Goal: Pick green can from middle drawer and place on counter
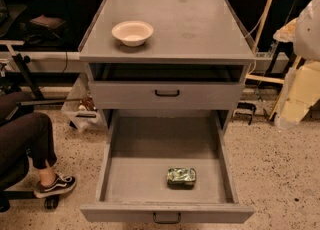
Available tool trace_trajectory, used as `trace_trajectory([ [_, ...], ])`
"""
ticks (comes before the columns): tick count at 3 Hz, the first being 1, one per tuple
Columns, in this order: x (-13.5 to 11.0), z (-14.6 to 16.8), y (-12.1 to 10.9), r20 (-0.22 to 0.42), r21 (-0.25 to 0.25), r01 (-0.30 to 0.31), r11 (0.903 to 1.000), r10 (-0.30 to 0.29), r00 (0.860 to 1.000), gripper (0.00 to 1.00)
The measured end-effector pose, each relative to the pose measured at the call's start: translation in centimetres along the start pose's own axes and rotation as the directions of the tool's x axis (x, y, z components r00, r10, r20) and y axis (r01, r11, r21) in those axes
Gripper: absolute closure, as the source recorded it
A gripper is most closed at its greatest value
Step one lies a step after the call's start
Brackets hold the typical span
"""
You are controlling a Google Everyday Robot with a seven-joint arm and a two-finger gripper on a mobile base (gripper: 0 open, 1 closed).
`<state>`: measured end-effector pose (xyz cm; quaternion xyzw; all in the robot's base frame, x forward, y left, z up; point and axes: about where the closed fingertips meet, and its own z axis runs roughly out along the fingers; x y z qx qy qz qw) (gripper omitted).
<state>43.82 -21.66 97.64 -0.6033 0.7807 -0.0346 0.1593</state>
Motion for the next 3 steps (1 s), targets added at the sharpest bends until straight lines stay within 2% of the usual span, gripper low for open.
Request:
trace_trajectory([
  [1, 0.0, 0.0, 0.0, 0.000, 0.000, 0.000, 1.0000, 0.000, 1.000, 0.00],
  [2, -0.4, 5.1, 0.3, 0.019, -0.092, 0.009, 0.9957, -0.007, 1.000, 0.00],
  [3, -1.4, 15.0, 2.2, 0.072, -0.244, -0.015, 0.9697, 0.034, 0.997, 0.00],
])
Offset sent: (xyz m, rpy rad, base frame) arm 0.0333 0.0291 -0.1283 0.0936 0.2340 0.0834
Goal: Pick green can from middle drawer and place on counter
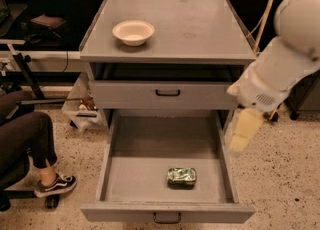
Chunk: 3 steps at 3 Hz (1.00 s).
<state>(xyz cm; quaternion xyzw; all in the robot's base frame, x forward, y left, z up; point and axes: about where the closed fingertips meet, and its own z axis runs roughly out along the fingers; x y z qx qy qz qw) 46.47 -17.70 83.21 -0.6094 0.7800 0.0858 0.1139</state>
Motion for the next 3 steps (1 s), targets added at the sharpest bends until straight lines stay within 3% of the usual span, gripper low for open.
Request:
trace_trajectory([
  [1, -0.1, 10.8, 0.5, 0.054, -0.127, -0.064, 0.9898, 0.071, 0.996, 0.00],
  [2, -0.2, 19.7, -0.4, 0.071, -0.157, -0.142, 0.9773, 0.155, 0.985, 0.00],
  [3, -0.8, 24.7, -3.1, 0.111, -0.111, -0.192, 0.9751, 0.204, 0.973, 0.00],
])
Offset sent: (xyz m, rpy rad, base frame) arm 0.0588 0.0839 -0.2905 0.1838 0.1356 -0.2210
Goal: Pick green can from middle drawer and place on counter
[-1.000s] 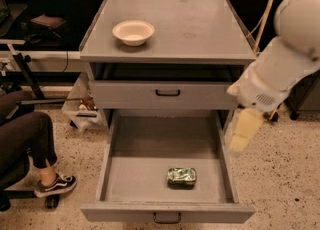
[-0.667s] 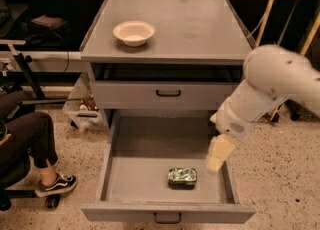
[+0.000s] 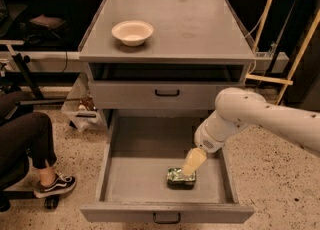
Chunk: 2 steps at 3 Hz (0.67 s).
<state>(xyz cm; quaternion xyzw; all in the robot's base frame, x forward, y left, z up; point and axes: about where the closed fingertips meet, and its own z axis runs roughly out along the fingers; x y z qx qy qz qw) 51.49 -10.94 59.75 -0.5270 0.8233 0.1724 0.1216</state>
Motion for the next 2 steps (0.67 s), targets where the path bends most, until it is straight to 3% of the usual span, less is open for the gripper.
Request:
trace_trajectory([
  [1, -1.00, 0.85, -2.10, 0.033, 0.081, 0.019, 0.9965, -0.022, 0.999, 0.00],
  [2, -1.23, 0.88, -2.40, 0.041, 0.093, 0.020, 0.9955, -0.024, 0.999, 0.00],
])
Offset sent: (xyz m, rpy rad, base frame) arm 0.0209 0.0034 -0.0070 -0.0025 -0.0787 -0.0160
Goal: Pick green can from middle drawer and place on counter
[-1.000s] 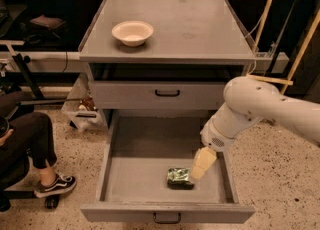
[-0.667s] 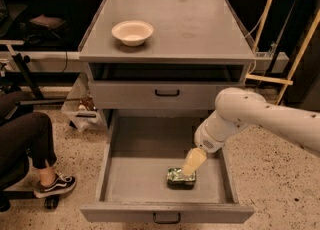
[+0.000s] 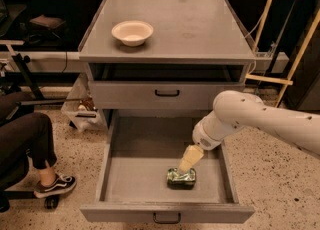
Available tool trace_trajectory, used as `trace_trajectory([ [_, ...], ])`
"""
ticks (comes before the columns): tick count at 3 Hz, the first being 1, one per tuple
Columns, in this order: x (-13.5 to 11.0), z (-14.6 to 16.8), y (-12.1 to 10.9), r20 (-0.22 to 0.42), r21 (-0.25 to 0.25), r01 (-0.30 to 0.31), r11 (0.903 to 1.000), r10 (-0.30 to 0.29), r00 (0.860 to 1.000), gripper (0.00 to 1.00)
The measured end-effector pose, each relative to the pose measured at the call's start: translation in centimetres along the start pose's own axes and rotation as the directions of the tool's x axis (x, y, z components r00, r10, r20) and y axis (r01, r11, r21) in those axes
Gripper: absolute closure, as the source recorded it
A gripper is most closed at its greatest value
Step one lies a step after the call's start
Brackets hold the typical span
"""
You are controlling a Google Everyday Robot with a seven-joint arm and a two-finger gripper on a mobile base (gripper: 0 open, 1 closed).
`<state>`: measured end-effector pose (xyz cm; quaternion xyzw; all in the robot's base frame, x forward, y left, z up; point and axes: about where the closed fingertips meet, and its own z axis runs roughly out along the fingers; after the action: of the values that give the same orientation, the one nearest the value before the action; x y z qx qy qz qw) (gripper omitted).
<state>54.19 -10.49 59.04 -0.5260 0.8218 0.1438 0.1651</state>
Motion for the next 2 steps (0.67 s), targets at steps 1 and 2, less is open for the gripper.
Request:
trace_trajectory([
  [1, 0.7, 1.4, -1.6, 0.019, 0.035, -0.043, 0.9984, 0.043, 0.999, 0.00],
  [2, 3.4, 3.9, -3.8, 0.016, 0.124, -0.110, 0.9862, 0.109, 0.994, 0.00],
])
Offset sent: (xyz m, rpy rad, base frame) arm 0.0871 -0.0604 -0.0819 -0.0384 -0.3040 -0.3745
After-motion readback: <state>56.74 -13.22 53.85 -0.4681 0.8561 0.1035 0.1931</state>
